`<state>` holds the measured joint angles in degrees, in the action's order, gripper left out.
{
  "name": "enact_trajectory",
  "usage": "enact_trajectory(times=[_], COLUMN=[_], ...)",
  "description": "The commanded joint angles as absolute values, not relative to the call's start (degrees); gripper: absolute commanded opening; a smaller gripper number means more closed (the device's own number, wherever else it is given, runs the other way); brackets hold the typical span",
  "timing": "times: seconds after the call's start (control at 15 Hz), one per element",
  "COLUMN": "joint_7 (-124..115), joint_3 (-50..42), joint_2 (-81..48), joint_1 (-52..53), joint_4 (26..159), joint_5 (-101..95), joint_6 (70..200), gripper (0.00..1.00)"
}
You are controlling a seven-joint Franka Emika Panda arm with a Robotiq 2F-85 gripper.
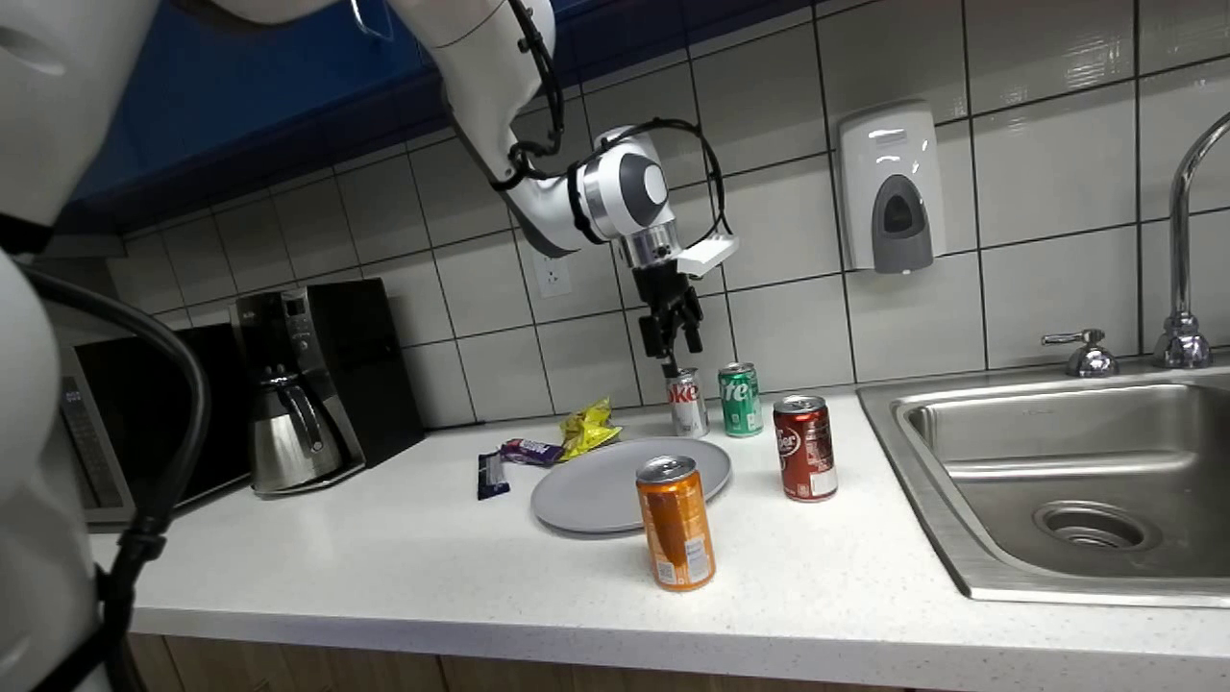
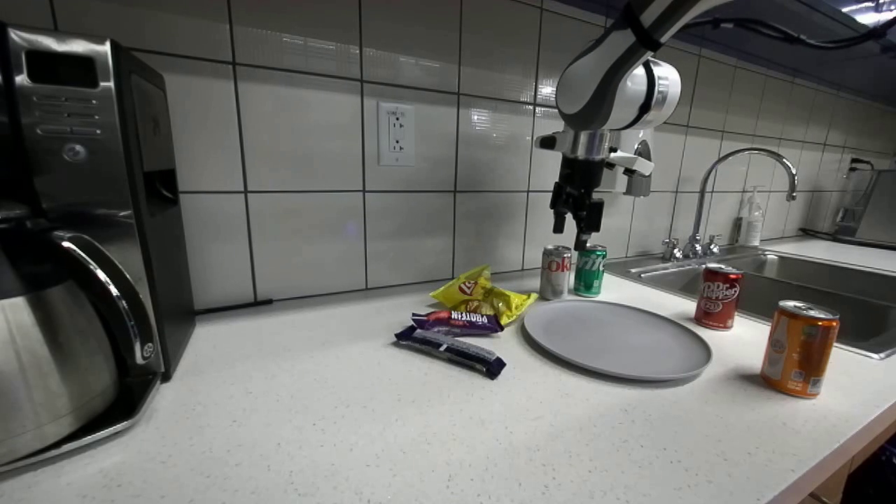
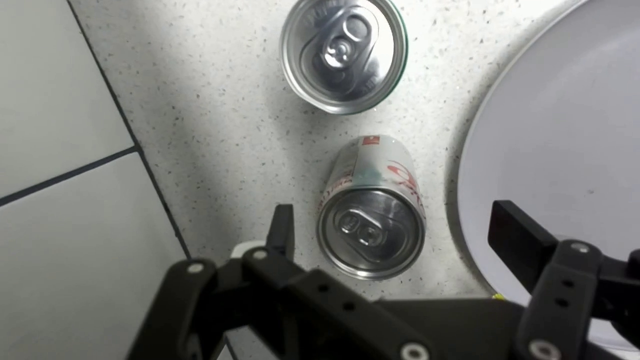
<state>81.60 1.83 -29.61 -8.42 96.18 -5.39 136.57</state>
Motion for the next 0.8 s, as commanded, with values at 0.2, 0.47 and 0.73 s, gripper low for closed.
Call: enact_trajectory(times=[0.2,0.47,0.73], joint_7=[84.7,84.9,84.9], joint_3=[3.2,3.5,3.6], joint_2=[-34.2,-37.3,-40.3], joint_1=[-9.5,-9.4,-9.4], joint_4=[89.0,85.5,82.1], joint_5=[-4.1,-4.2,-4.5], joint_6=[132.1,130.7,129.4], gripper=[1.0,1.0,1.0])
